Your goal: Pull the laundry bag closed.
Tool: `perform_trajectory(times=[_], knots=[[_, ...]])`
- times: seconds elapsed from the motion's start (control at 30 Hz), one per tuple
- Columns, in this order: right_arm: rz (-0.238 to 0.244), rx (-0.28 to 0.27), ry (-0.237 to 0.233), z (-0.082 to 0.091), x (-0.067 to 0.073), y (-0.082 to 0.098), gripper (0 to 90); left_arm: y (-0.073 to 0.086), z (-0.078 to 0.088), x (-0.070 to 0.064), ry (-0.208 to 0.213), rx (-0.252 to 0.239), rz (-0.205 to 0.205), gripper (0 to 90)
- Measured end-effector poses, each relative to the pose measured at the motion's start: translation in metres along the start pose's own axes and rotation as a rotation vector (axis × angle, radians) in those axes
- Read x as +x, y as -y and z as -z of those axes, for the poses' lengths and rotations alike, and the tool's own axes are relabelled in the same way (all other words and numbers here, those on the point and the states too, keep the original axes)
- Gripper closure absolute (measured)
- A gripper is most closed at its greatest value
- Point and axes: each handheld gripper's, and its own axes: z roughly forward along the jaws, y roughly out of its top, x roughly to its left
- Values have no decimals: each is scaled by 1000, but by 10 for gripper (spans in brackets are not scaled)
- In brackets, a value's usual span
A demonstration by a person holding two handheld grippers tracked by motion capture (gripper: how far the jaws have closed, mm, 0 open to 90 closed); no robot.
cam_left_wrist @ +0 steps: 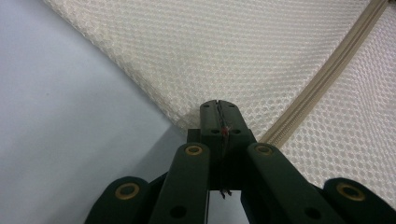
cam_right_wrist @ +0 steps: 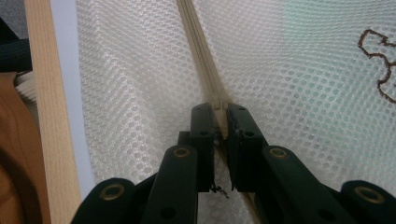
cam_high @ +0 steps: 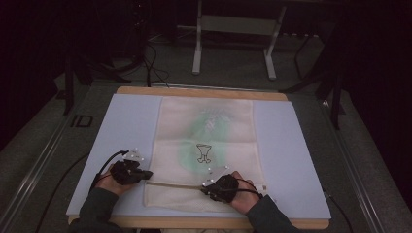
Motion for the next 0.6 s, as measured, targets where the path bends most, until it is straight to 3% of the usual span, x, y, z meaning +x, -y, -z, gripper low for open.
perform_trajectory(times=[0.6], knots=[[-15,2,10,7,-3,11,822,0,0,0,0,-2,0,900]])
